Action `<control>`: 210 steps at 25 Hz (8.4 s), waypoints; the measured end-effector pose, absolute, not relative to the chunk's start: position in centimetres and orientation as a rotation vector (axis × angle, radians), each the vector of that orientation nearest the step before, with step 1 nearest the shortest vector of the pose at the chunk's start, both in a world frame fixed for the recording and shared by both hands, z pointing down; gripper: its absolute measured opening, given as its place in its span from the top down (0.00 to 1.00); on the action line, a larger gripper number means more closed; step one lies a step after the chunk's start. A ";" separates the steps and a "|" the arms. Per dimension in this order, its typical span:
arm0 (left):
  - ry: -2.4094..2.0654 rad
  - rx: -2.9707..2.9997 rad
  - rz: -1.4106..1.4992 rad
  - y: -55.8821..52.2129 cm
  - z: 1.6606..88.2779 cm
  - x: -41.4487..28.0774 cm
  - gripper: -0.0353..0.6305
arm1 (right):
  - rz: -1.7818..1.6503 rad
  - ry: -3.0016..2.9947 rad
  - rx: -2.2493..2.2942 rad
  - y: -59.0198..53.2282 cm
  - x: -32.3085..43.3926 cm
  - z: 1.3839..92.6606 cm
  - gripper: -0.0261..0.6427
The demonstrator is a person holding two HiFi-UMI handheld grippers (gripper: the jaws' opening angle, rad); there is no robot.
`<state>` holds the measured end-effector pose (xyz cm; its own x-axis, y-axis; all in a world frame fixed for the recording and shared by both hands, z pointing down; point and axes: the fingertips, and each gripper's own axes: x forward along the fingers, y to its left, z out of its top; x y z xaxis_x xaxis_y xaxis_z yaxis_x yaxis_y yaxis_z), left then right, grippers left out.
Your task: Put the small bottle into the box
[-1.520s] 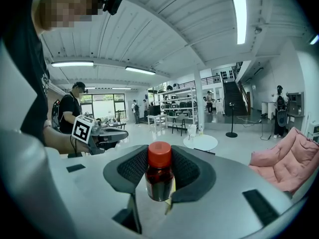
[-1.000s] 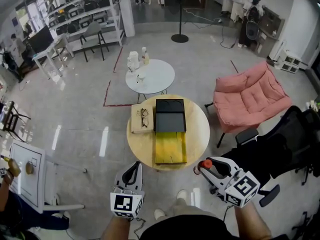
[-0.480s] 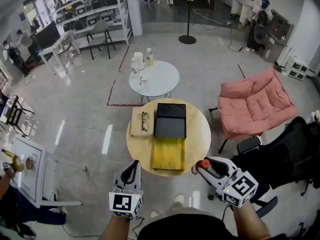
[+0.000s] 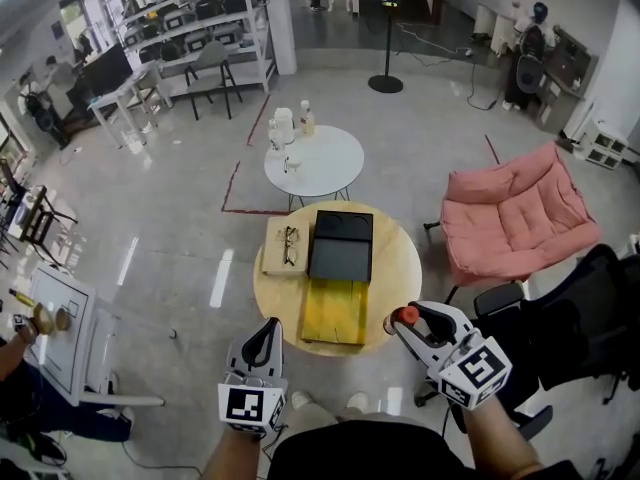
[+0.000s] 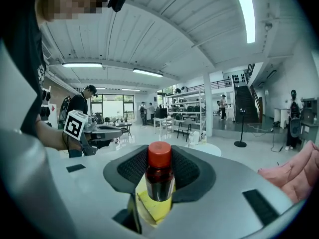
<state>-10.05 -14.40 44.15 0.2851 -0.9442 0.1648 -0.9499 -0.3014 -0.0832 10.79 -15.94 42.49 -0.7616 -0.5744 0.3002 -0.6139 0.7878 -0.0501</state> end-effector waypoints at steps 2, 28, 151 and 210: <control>-1.853 2.491 0.285 -14.5 43.9 -10.3 0.92 | 0.182 -2.710 0.929 -16.3 10.6 42.4 0.73; -1.660 2.652 0.327 -24.0 44.0 -12.6 0.92 | 0.211 -2.660 0.959 -23.2 4.6 43.8 0.73; -1.558 2.635 0.480 -31.1 47.8 -15.9 0.92 | 0.627 -2.164 0.757 -26.5 1.0 76.2 0.75; -1.785 2.589 0.256 -19.0 42.3 -7.0 0.92 | 0.103 -2.799 0.926 -19.4 9.4 42.3 0.94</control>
